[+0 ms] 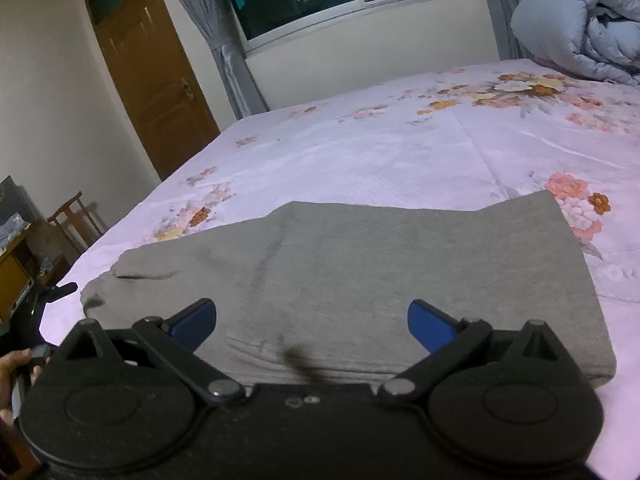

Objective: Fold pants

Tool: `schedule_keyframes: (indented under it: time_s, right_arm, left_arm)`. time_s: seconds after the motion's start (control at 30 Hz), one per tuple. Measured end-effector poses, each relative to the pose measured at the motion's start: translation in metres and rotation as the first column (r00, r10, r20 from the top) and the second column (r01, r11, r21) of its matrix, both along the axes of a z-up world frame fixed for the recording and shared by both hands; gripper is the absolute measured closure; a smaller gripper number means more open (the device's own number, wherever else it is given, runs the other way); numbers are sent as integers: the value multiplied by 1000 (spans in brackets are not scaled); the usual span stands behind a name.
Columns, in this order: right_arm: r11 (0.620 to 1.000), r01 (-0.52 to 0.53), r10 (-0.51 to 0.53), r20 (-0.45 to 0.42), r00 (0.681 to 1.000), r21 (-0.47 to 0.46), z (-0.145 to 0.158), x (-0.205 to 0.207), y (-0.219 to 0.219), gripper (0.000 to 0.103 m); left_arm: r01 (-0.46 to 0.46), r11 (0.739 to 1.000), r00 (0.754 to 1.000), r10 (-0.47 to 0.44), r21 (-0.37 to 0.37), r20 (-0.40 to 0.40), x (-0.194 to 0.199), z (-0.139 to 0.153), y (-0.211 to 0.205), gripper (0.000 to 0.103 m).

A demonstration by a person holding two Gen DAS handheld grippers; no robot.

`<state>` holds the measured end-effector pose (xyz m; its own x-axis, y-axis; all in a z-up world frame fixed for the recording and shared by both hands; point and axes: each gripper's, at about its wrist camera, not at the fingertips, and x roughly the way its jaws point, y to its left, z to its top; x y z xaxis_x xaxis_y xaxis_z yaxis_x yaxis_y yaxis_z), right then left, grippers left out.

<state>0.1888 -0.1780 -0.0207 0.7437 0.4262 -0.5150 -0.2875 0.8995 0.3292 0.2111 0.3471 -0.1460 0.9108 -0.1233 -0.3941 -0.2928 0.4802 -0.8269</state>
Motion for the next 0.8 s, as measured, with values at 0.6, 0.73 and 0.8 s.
schedule_keyframes:
  time_s: [0.6, 0.73, 0.8]
  right_arm:
    - [997, 63, -61, -41, 997, 36, -9, 14, 1, 6]
    - [997, 71, -70, -79, 994, 5, -17, 23, 8, 6]
    - [997, 79, -78, -91, 993, 10, -20, 25, 10, 6]
  left_arm:
    - [29, 990, 1000, -28, 141, -9, 29, 8, -13, 1]
    - [-4, 999, 1000, 5, 36, -14, 21, 1, -2, 65]
    - [5, 996, 1000, -4, 88, -11, 19, 5, -6, 65]
